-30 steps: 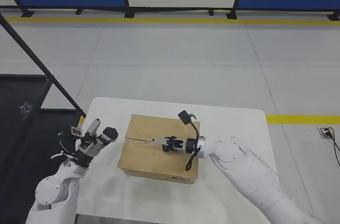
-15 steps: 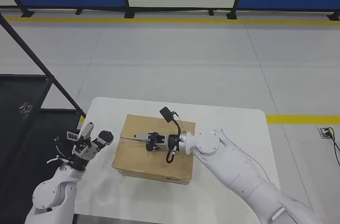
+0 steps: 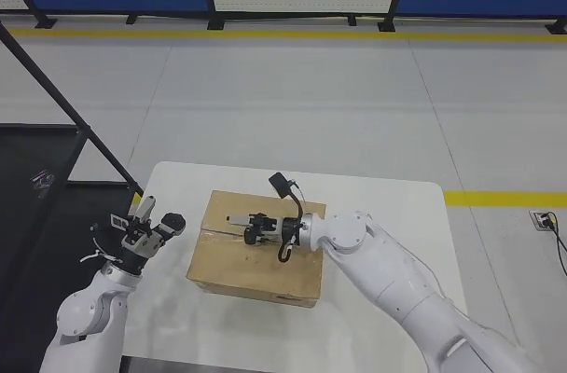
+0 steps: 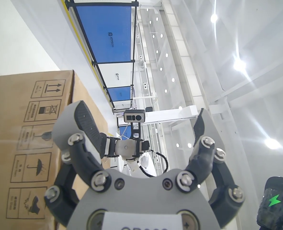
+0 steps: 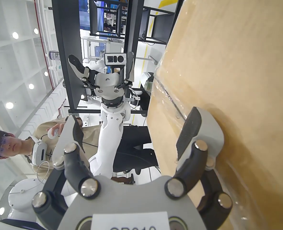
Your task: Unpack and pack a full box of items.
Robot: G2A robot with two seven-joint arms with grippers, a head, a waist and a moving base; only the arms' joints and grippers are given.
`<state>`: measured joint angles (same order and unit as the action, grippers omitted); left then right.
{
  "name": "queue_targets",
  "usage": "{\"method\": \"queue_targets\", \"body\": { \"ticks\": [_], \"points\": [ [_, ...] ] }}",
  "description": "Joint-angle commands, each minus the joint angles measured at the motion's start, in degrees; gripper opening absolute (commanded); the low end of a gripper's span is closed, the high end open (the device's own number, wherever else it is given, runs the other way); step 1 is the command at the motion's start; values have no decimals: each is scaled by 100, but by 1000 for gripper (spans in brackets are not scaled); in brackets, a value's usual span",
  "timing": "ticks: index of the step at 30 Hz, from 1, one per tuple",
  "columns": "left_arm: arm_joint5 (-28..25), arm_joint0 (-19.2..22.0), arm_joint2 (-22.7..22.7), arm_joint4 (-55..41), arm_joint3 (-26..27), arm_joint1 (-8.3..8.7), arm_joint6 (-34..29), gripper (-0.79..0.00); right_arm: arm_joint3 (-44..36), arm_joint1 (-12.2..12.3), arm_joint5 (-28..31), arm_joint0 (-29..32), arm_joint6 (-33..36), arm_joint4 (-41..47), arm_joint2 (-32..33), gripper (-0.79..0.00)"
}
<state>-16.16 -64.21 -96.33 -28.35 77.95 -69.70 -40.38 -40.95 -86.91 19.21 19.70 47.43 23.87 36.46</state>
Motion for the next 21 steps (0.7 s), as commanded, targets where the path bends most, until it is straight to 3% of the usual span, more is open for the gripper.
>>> {"method": "queue_targets", "body": {
  "ticks": [1, 9, 15, 21],
  "points": [
    [21, 54, 19, 13, -24, 9, -20, 0, -31, 68, 76, 74, 82, -41, 134, 0],
    [92, 232, 129, 93, -130, 39, -97, 0, -691, 447, 106, 588, 303, -330, 770, 0],
    [104, 317, 232, 140, -123, 51, -101, 0, -1312, 746, -294, 1040, 76, -724, 1349, 0],
    [94, 318, 257, 153, -110, 70, -71, 0, -1948, 974, -542, 1504, 473, -836, 1813, 0]
  ]
}}
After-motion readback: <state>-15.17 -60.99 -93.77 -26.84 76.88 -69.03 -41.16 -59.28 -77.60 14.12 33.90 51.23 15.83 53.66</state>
